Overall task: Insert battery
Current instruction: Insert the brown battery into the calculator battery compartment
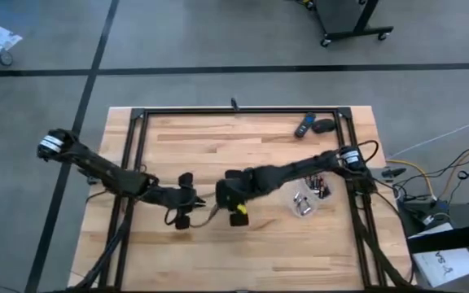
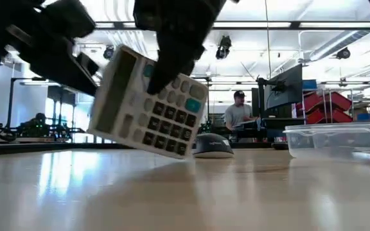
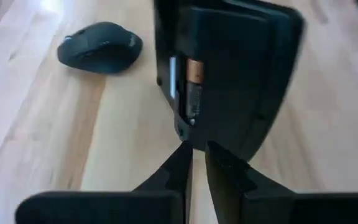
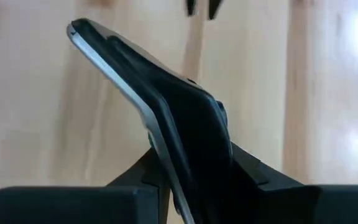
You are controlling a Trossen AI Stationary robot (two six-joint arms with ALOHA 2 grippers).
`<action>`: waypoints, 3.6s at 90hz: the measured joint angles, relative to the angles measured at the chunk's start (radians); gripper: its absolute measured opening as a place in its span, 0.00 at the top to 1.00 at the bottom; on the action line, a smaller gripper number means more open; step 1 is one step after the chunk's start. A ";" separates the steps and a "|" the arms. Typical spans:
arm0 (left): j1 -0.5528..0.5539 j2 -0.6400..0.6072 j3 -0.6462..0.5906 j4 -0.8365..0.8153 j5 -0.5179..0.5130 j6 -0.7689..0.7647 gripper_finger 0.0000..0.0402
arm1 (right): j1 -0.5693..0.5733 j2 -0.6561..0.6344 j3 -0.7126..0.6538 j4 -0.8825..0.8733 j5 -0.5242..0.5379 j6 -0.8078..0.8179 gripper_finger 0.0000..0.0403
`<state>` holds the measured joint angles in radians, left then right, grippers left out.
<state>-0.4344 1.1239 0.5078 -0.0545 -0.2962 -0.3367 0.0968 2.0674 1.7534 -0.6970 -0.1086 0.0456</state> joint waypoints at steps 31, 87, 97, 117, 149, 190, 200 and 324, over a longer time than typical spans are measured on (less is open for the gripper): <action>-0.162 -0.145 -0.030 -0.322 -0.165 -0.299 0.93 | -0.173 0.067 0.001 0.085 -0.317 0.277 0.81; -0.181 -0.164 -0.033 -0.342 -0.177 -0.365 0.93 | -0.281 0.246 0.002 0.427 -0.529 0.389 0.78; -0.181 -0.143 -0.034 -0.346 -0.163 -0.383 0.93 | -0.282 0.252 0.001 0.420 -0.524 0.337 0.74; -0.181 -0.097 -0.034 -0.331 -0.163 -0.388 0.93 | -0.281 0.252 0.000 0.418 -0.503 0.290 0.64; -0.181 -0.085 -0.034 -0.320 -0.163 -0.391 0.93 | -0.275 0.253 -0.001 0.421 -0.426 0.146 0.49; -0.181 -0.083 -0.034 -0.319 -0.159 -0.406 0.93 | -0.260 0.253 -0.001 0.424 -0.359 0.082 0.42; -0.181 -0.083 -0.034 -0.318 -0.159 -0.407 0.93 | -0.260 0.253 -0.001 0.423 -0.359 0.068 0.43; -0.181 -0.094 -0.034 -0.434 0.019 -0.545 0.93 | 0.025 0.093 -0.177 0.059 0.163 -0.118 0.69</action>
<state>-0.6155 1.0294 0.4740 -0.4881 -0.2775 -0.8816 0.1215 2.1609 1.5761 -0.6376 0.0547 -0.0719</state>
